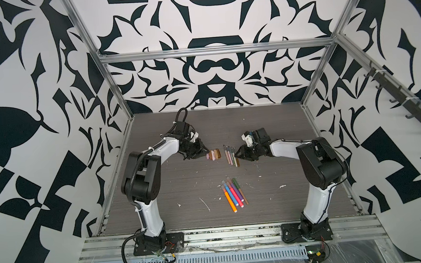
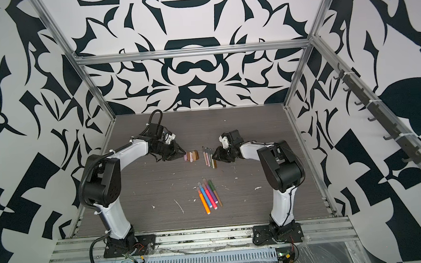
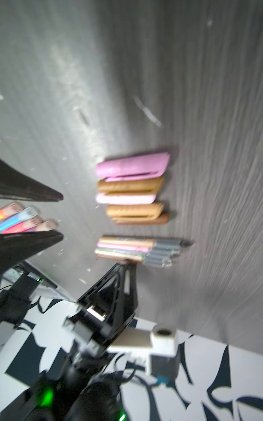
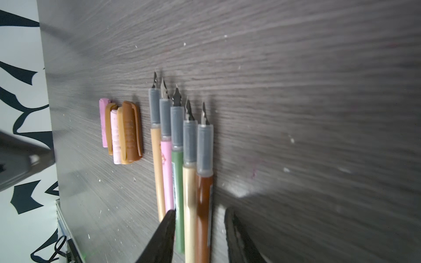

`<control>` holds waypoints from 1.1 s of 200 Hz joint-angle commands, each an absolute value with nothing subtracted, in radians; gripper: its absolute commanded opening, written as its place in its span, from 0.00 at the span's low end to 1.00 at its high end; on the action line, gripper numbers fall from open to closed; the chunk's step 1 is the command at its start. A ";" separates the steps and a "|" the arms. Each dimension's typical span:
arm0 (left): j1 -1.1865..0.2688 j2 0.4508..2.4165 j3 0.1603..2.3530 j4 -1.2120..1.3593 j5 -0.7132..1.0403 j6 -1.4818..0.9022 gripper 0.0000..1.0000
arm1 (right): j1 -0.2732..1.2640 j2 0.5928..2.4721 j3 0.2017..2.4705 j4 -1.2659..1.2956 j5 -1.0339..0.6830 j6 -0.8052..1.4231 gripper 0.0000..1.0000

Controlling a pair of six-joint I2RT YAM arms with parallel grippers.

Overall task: Open the pen caps
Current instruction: 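Lay the pink cap by the caps and brown pen by the pens, opening both grippers, then move the open right gripper over the marker cluster while the left gripper draws back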

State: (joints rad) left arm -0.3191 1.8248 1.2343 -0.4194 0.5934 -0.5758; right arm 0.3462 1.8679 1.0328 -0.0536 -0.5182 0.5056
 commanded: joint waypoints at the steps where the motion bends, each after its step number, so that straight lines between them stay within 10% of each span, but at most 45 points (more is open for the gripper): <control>1: -0.322 1.727 1.176 -0.423 0.636 -0.586 0.26 | 0.343 1.756 1.026 -0.123 -0.488 0.473 0.39; 52: -0.331 1.514 1.032 -0.373 0.640 -0.628 0.26 | 0.378 1.421 0.810 -0.256 -0.410 0.469 0.36; 108: -0.377 1.398 0.889 -0.203 0.609 -0.747 0.26 | 0.829 1.090 0.514 -0.304 -0.082 0.716 0.34; 220: -0.410 1.431 0.880 -0.181 0.619 -0.763 0.26 | 0.985 1.237 0.534 -0.307 0.074 0.792 0.30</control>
State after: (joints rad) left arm -0.4065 1.4170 0.8879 -0.1974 0.6178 -0.7589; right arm 0.9802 1.2156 0.4816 -0.2993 0.0269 0.7872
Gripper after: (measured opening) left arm 0.258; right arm 0.299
